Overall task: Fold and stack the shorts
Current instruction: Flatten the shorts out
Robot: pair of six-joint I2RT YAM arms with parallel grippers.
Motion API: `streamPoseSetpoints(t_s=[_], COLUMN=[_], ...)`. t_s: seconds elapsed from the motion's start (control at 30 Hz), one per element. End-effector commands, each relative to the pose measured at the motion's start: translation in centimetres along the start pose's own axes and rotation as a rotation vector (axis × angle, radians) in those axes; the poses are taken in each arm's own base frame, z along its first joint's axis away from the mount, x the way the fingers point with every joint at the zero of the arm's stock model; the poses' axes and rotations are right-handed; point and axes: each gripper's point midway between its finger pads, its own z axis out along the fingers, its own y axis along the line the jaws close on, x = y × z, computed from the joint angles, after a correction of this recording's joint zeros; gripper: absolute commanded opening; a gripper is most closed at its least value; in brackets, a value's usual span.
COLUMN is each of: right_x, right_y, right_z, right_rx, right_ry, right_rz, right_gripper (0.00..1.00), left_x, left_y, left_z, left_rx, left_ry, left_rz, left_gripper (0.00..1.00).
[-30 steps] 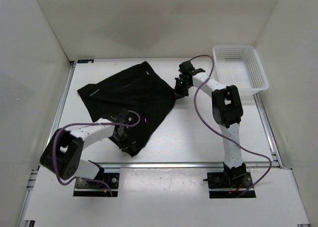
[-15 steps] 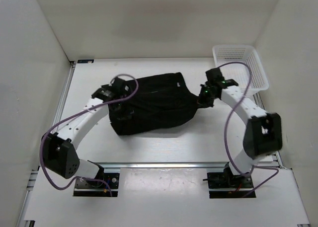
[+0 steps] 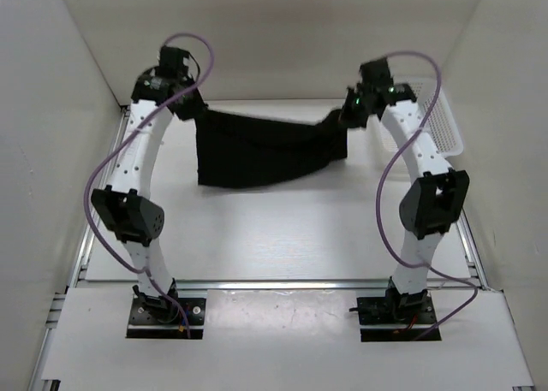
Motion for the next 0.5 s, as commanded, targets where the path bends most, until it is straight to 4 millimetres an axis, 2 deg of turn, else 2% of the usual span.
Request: streamPoseSetpoints(t_s=[0.0, 0.03, 0.07, 0.1, 0.13, 0.2, 0.23, 0.27, 0.3, 0.33, 0.37, 0.4, 0.43, 0.47], right_x=[-9.2, -9.9, -10.6, -10.6, -9.5, -7.6, -6.4, -3.5, -2.2, -0.7, 3.3, 4.8, 6.8, 10.2], right_y=[4.7, 5.7, 6.7, 6.8, 6.4, 5.2, 4.7, 2.7, 1.7, 0.9, -1.6, -2.2, -3.0, -5.0], right_z=[-7.2, -8.5, -10.5, -11.2, -11.5, -11.2, -12.4, -9.7, -9.0, -9.6, -7.0, -7.2, -6.4, -4.7], right_rx=[-0.166, -0.2, -0.232, -0.238, -0.23, -0.2, -0.193, -0.15, -0.13, -0.118, -0.067, -0.067, -0.054, -0.01], right_ry=[-0.259, -0.288, -0.332, -0.344, -0.328, -0.291, -0.296, -0.208, -0.188, -0.189, -0.082, -0.082, -0.042, 0.045], right_rz=[-0.063, -0.076, -0.092, -0.095, -0.091, -0.086, -0.085, -0.061, -0.043, -0.04, -0.002, 0.011, 0.012, 0.049], right_gripper=[0.0, 0.0, 0.0, 0.0, 0.0, 0.0, 0.0, 0.0, 0.0, 0.0, 0.0, 0.0, 0.0, 0.0], left_x=[-6.9, -8.9, -9.4, -10.4, -10.1, -9.3, -7.8, -6.8, -5.5, -2.2, -1.0, 1.0, 5.7, 7.2], left_y=[0.7, 0.0, -0.5, -0.4, -0.2, 0.0, 0.5, 0.8, 0.4, 1.6, 2.0, 2.1, 3.4, 3.6], left_z=[-6.0, -8.0, -9.9, -10.9, -12.0, -12.5, -11.1, -12.0, -11.8, -9.0, -9.8, -8.9, -6.0, -5.7], left_rx=[0.06, 0.103, 0.144, 0.166, 0.19, 0.198, 0.185, 0.192, 0.2, 0.159, 0.175, 0.18, 0.141, 0.162], left_ry=[-0.183, -0.26, -0.298, -0.337, -0.343, -0.335, -0.283, -0.277, -0.255, -0.155, -0.161, -0.117, 0.01, 0.025], left_rz=[-0.023, -0.024, -0.023, -0.023, -0.017, -0.014, -0.003, -0.002, 0.012, 0.017, 0.019, 0.02, 0.012, 0.002], left_gripper=[0.1, 0.1, 0.1, 0.1, 0.1, 0.1, 0.1, 0.1, 0.1, 0.1, 0.1, 0.1, 0.1, 0.1])
